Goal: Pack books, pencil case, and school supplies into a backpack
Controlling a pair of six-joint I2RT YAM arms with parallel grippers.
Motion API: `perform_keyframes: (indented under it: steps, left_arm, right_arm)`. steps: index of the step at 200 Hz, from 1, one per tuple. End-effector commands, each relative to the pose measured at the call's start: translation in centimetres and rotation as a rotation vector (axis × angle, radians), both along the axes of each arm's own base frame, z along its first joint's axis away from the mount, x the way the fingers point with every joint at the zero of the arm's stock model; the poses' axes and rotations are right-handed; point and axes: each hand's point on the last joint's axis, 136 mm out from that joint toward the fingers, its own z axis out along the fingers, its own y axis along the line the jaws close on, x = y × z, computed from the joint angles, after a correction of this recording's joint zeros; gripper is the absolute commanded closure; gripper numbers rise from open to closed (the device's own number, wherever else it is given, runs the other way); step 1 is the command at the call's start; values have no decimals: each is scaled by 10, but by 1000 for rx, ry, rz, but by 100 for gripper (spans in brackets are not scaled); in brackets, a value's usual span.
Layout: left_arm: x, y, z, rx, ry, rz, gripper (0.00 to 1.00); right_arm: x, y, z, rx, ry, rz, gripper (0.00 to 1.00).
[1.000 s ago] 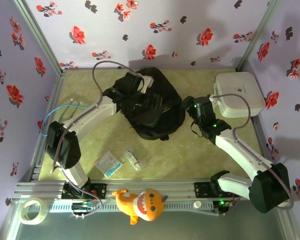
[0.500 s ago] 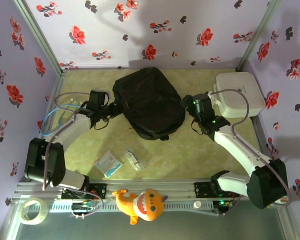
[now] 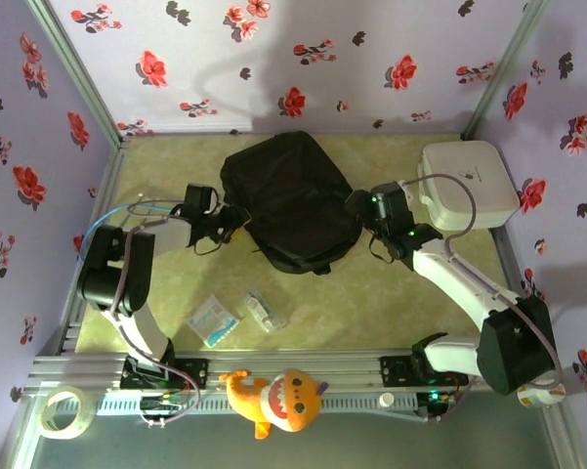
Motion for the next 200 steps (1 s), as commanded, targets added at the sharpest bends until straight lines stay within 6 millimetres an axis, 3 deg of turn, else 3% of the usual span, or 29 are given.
perform_keyframes:
  steps: [1, 41, 91, 126, 158, 177, 200]
  left_arm:
    - [29, -13, 24, -116, -76, 17, 60]
    - [33, -15, 22, -133, -77, 21, 74]
    - [31, -14, 32, -132, -98, 14, 100]
    - [34, -15, 52, -156, -139, 25, 100]
    - [38, -16, 71, -198, -175, 46, 100]
    - [38, -16, 82, -211, -196, 50, 100]
    - [35, -15, 95, -219, -216, 54, 100]
  right_arm:
    - [5, 4, 9, 18, -20, 11, 15]
    - [0, 2, -5, -9, 30, 21, 16]
    - [-26, 3, -55, 5, 200, 71, 20]
    - [-20, 18, -69, 110, 214, 114, 32]
    - [-7, 30, -84, 154, 242, 155, 52]
    - [6, 29, -87, 150, 227, 156, 62]
    - [28, 22, -83, 114, 176, 153, 68]
